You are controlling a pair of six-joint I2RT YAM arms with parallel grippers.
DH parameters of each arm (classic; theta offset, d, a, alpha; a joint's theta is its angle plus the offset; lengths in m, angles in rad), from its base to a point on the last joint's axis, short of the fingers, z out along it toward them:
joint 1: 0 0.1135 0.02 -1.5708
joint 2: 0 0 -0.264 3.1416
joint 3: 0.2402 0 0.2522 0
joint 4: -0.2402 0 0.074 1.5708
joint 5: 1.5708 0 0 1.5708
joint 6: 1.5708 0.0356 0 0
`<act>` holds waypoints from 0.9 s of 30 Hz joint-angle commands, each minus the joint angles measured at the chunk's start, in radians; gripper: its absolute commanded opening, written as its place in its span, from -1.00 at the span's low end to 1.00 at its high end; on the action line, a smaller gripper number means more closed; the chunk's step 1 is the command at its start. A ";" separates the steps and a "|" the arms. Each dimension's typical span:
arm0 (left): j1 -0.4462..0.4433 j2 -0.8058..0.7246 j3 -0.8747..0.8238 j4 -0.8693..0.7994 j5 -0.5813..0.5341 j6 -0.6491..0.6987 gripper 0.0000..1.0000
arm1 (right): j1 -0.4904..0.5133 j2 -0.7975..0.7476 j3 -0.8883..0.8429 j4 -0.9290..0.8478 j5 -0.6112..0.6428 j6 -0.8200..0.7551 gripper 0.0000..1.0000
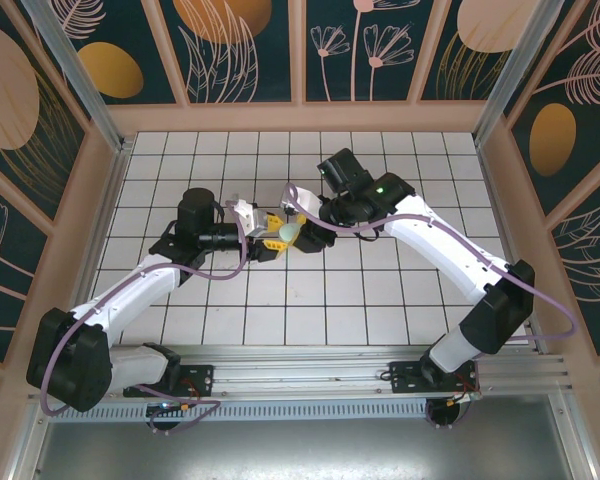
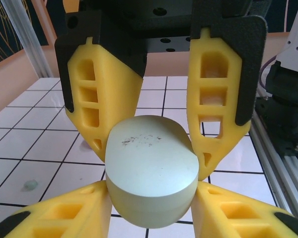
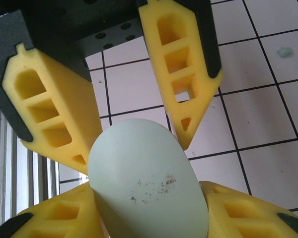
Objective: Insert the wireless bluetooth earbuds into the charging case
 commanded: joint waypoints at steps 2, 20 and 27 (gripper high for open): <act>-0.002 0.012 0.023 0.052 0.004 -0.019 -0.26 | 0.011 -0.058 -0.010 0.035 -0.050 -0.015 -0.28; 0.001 0.011 0.001 0.143 0.026 -0.127 -0.61 | -0.091 -0.277 -0.199 0.254 -0.152 0.101 0.42; 0.004 0.019 0.002 0.216 0.065 -0.225 -0.64 | -0.099 -0.342 -0.326 0.397 -0.172 0.169 0.52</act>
